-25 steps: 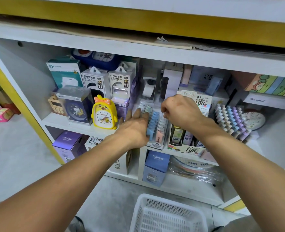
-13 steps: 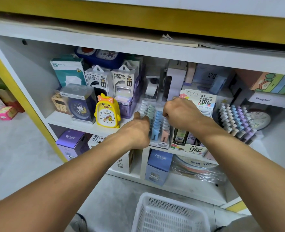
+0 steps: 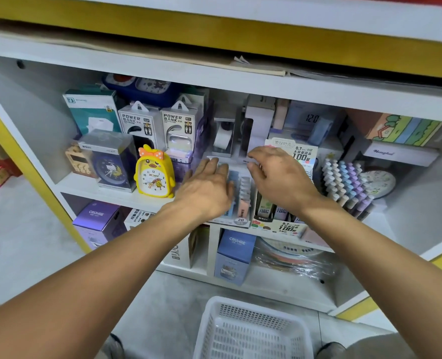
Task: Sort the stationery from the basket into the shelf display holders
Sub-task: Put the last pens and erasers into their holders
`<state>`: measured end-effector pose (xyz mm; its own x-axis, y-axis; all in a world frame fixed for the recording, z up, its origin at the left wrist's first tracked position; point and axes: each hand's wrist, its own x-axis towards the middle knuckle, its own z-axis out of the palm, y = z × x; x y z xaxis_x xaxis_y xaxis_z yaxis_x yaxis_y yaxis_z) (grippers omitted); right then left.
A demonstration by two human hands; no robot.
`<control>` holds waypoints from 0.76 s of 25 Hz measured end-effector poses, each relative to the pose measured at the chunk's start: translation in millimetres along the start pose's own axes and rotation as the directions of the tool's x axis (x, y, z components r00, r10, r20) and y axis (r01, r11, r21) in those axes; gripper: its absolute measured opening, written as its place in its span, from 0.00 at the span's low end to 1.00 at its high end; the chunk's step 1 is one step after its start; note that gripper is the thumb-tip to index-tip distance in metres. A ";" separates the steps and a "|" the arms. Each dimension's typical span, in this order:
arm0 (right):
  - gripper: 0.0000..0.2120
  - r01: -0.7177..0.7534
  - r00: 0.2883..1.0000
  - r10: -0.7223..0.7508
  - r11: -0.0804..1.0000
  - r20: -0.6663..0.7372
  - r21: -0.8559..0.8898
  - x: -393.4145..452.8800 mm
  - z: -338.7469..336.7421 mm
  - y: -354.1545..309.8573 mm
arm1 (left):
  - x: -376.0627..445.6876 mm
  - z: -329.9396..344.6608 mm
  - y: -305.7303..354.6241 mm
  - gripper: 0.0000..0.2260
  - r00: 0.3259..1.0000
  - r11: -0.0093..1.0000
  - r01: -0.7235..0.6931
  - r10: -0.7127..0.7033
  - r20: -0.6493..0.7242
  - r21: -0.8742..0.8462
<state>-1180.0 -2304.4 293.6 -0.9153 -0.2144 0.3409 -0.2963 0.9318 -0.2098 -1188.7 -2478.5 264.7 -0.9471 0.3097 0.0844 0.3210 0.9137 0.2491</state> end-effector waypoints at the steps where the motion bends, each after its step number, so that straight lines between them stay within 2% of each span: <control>1: 0.21 -0.024 0.999 0.026 0.999 0.042 -0.046 -8.7 0.6 2.0 | 2.9 4.1 3.5 0.26 1.000 1.000 -0.020 0.020 0.019 -0.002; 5: 0.32 -0.086 0.957 0.136 0.977 0.256 -0.197 -34.4 8.1 6.9 | 10.3 20.4 8.7 0.27 0.995 0.998 -0.030 0.024 0.101 0.060; 9: 0.33 -0.061 0.954 0.142 0.955 0.266 -0.291 -38.5 15.2 9.0 | 12.3 31.0 12.1 0.28 0.990 0.991 -0.045 0.027 0.135 0.128; 13: 0.33 -0.040 0.947 0.110 0.972 0.302 -0.230 -36.9 4.3 11.6 | 12.9 25.3 17.3 0.27 0.989 0.990 -0.009 -0.012 0.148 0.139; 15: 0.31 -0.064 0.974 0.098 0.984 0.203 -0.165 -41.3 -2.6 10.2 | 13.0 19.7 28.4 0.26 0.998 0.996 -0.025 0.021 0.058 0.082; 17: 0.29 -0.135 0.984 0.146 0.985 0.099 -0.106 -49.4 -8.0 8.8 | 11.8 16.0 46.4 0.25 0.988 0.992 -0.123 0.120 -0.095 -0.024; 19: 0.29 -0.210 0.968 0.216 0.976 0.130 -0.054 -58.6 -10.8 9.9 | 9.1 16.1 62.8 0.25 0.965 0.971 -0.219 0.202 -0.166 -0.096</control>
<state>-1126.3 -2279.5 281.5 -0.9853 -0.0445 0.1651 -0.0819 0.9704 -0.2272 -1177.1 -2414.1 265.6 -0.8496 0.4396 0.2915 0.5193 0.7941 0.3160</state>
